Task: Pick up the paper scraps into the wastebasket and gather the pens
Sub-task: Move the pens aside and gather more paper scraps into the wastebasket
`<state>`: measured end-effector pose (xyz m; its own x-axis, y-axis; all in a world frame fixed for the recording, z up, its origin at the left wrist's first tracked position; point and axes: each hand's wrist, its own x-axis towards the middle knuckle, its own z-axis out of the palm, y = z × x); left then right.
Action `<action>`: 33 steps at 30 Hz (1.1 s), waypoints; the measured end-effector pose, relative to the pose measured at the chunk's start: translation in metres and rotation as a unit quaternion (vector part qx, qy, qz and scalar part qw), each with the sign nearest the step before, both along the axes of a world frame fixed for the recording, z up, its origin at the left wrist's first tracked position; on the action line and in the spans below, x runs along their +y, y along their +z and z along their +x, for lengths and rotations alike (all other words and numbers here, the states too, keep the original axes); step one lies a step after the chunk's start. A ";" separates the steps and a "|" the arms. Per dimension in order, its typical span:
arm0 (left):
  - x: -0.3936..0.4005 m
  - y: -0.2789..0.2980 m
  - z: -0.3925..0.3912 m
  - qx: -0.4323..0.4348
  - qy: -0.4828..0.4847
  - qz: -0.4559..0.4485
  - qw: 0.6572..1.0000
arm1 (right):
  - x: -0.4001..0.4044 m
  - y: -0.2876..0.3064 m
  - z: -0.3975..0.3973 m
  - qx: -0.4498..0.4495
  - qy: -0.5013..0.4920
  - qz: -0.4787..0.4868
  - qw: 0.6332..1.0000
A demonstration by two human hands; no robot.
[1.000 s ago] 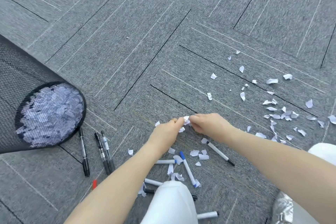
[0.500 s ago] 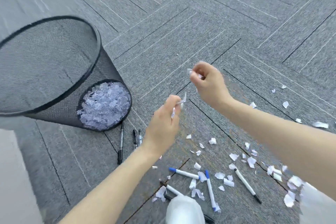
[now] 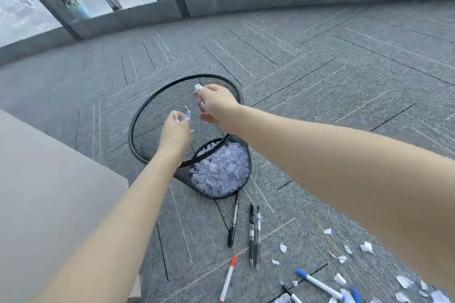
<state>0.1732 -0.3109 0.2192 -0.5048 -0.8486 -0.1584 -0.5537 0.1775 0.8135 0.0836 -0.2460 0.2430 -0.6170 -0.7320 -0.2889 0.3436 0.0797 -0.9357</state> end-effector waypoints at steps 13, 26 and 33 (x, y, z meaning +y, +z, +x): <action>-0.015 -0.008 0.002 0.044 0.114 0.152 0.981 | 0.001 -0.015 0.002 0.095 -0.019 -0.024 0.995; -0.010 -0.010 0.006 0.026 0.073 0.139 0.987 | 0.004 -0.017 0.001 -0.030 -0.066 -0.072 0.995; 0.002 0.000 0.015 0.174 0.035 0.249 0.952 | 0.016 -0.017 0.002 -0.096 -0.065 -0.096 0.989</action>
